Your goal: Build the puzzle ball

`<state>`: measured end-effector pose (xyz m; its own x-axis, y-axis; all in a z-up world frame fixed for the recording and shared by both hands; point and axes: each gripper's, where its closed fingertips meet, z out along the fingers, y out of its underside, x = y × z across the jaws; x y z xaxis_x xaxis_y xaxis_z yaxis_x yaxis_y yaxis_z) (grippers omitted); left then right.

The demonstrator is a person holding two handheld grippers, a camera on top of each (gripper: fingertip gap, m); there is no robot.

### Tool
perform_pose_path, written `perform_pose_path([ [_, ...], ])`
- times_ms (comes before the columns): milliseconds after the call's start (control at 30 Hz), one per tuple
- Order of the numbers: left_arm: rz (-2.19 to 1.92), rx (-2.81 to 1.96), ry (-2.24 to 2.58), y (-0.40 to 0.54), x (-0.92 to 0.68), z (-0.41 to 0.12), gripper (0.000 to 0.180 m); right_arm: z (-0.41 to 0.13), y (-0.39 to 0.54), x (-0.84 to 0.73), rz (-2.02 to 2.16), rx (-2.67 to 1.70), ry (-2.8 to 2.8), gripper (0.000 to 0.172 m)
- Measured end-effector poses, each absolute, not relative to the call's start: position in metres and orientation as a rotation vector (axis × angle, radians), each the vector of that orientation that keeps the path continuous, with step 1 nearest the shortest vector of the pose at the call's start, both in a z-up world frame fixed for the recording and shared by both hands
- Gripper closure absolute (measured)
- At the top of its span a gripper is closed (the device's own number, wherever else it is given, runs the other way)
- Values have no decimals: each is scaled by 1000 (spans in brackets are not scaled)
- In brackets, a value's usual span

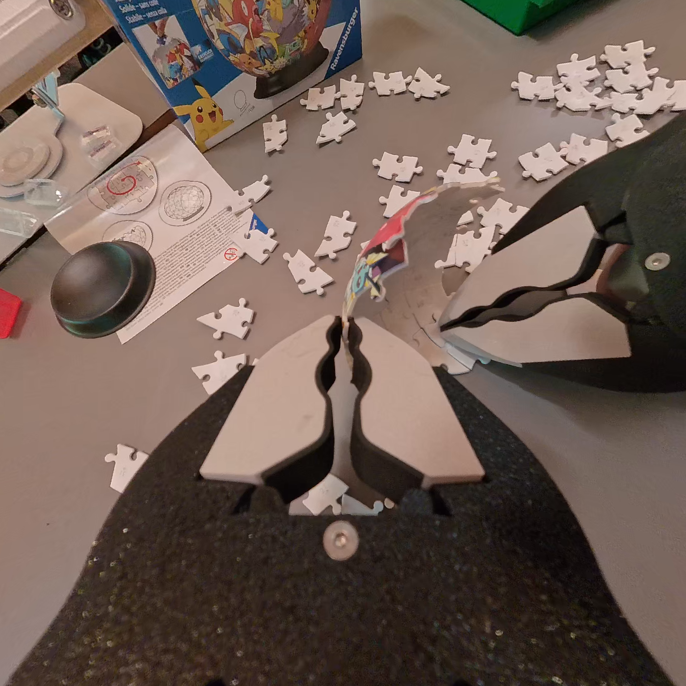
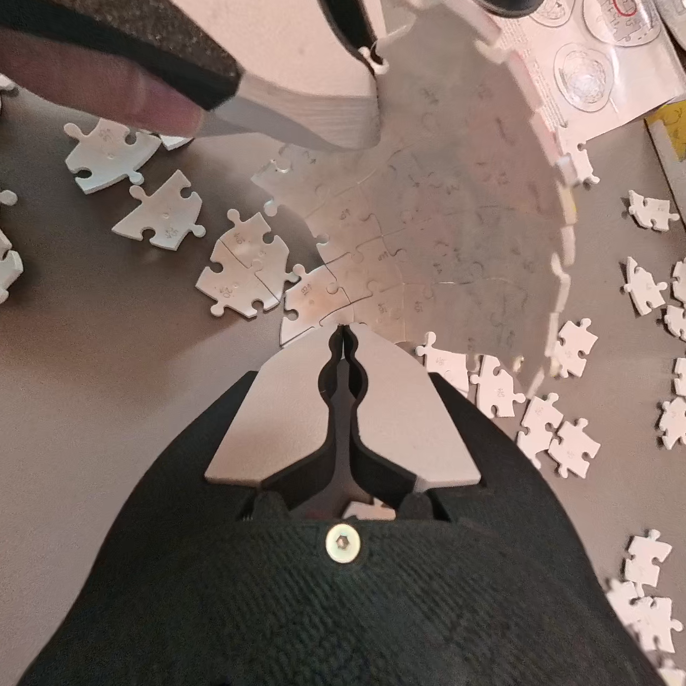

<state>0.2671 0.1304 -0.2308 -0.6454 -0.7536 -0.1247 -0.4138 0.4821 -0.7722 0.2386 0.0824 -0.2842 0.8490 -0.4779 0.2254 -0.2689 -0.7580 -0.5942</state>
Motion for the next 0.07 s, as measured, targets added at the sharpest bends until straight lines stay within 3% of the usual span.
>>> perform_pose_path([
  [33,-1010,-967,2280,130,267,-231,178,-284,82,239,-503,-2468,523,171],
  [67,-1011,-967,2279,130,267,-231,178,-284,82,238,-507,-2474,520,171],
])
